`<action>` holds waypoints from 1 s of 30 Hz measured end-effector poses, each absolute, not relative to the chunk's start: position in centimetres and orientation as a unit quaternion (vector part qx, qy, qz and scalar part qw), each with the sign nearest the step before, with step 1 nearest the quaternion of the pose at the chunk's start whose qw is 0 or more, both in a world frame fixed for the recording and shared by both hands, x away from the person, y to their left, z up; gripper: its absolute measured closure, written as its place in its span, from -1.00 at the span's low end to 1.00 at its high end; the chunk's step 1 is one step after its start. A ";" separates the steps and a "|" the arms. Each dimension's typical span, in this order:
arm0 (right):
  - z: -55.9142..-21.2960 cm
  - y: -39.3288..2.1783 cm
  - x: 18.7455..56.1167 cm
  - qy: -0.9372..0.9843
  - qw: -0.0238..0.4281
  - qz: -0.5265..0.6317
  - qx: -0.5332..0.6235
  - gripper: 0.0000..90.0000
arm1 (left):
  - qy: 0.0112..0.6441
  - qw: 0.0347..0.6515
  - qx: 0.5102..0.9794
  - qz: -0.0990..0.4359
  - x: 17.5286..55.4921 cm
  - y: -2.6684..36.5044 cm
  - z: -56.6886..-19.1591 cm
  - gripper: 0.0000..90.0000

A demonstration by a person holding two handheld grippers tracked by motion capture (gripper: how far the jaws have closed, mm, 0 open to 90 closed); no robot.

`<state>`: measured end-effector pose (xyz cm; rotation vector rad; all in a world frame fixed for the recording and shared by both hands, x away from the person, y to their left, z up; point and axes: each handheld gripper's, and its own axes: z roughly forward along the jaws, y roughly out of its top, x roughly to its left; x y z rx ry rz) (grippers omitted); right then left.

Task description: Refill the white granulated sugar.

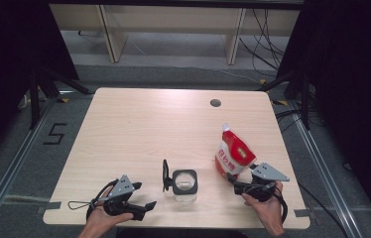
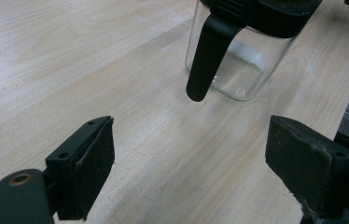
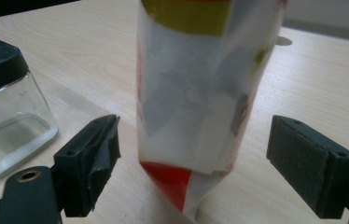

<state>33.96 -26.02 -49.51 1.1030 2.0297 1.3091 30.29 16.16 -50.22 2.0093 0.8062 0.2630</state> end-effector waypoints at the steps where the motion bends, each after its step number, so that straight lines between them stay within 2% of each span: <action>1: -49.6 -26.0 34.3 0.743 0.251 0.484 0.389 -0.60 | 0.329 0.462 0.817 0.107 30.3 16.1 -50.2 -0.66; 2: -49.7 -26.1 34.6 0.743 0.265 0.490 0.372 -0.60 | 0.329 0.462 0.817 0.107 30.3 16.2 -50.2 -0.66; 5: -49.8 -25.7 34.7 0.740 0.239 0.496 0.387 -0.65 | 0.329 0.465 0.815 0.107 30.3 16.1 -50.3 -0.66; 11: -49.9 -25.6 35.2 0.734 0.242 0.505 0.385 -0.65 | 0.326 0.457 0.820 0.109 30.4 16.3 -50.1 -0.66; 14: -50.1 -25.5 35.6 0.730 0.237 0.516 0.381 -0.65 | 0.344 0.470 0.807 0.099 30.2 16.0 -50.2 -0.66; 17: -50.2 -25.6 36.1 0.732 0.254 0.514 0.368 -0.64 | 0.342 0.468 0.809 0.101 30.2 16.1 -50.2 -0.66; 22: -50.4 -25.2 36.2 0.717 0.242 0.522 0.393 -0.63 | 0.339 0.461 0.813 0.106 30.3 16.2 -50.2 -0.66; 24: -50.6 -25.3 36.6 0.721 0.255 0.524 0.376 -0.63 | 0.339 0.472 0.808 0.102 30.2 16.1 -50.2 -0.66; 25: -50.6 -25.1 36.5 0.718 0.241 0.524 0.390 -0.63 | 0.339 0.473 0.807 0.100 30.2 16.1 -50.2 -0.66; 30: -50.8 -24.9 37.1 0.712 0.254 0.534 0.380 -0.60 | 0.337 0.471 0.809 0.101 30.2 16.1 -50.2 -0.66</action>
